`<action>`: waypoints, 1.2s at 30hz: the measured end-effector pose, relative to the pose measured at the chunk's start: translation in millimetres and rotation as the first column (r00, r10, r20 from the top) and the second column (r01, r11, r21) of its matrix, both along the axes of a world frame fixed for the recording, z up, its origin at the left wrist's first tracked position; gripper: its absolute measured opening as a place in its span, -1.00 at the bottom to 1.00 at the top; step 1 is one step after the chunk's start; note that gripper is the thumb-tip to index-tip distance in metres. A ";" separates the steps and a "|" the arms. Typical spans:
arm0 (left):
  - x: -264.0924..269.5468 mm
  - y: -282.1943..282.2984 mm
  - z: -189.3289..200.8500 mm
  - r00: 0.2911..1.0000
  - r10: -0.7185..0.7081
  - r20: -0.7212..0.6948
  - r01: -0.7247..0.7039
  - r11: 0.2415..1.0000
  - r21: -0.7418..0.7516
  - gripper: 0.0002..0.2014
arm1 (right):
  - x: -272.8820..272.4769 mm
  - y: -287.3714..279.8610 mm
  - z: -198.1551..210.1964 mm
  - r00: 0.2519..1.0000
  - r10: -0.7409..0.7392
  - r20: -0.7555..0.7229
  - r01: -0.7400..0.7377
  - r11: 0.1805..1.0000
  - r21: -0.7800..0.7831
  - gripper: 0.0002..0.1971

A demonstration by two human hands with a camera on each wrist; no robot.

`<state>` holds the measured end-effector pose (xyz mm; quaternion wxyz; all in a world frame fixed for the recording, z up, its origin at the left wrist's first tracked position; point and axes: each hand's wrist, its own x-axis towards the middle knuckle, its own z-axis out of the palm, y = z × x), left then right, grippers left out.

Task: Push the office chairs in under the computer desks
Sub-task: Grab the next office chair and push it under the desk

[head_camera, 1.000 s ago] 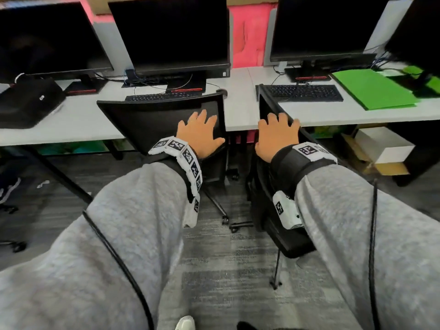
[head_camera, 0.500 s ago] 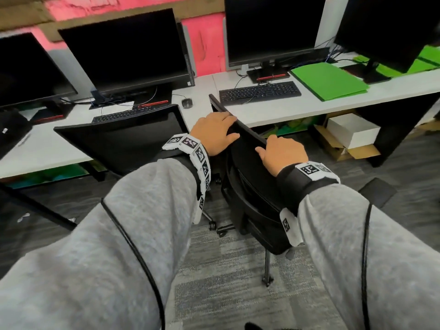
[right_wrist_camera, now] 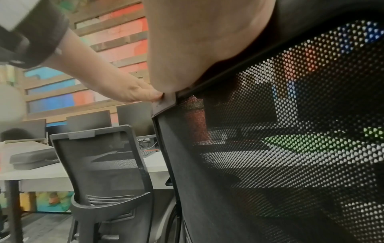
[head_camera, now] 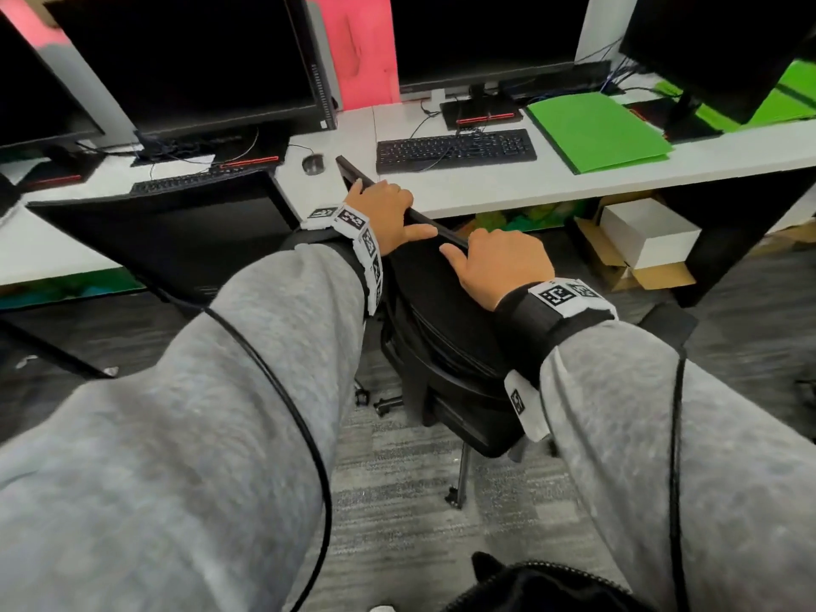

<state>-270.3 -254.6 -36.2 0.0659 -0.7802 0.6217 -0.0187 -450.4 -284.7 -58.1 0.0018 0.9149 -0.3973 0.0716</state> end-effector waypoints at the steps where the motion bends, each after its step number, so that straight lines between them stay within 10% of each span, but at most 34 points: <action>1: -2.8 -3.1 -2.7 1.000 0.007 -0.018 -0.007 1.000 -0.015 -0.39 | -4.9 -6.4 -0.6 1.000 0.023 -0.004 -0.023 1.000 -0.004 -0.43; 9: -36.7 -50.5 -13.9 0.996 -0.061 -0.065 0.054 0.993 -0.106 -0.35 | -60.1 -81.2 -0.1 0.991 0.133 -0.025 -0.135 0.990 -0.047 -0.40; 18: -29.0 -141.7 -8.0 0.998 -0.015 0.066 0.004 0.988 0.152 -0.06 | -121.6 -211.4 -7.9 0.993 0.044 -0.107 -0.058 0.989 -0.133 -0.35; 36: -44.5 -249.1 -5.9 0.960 0.275 -0.050 -0.266 0.954 0.135 -0.17 | -75.4 -383.5 1.6 0.985 0.152 -0.082 -0.160 0.982 -0.097 -0.39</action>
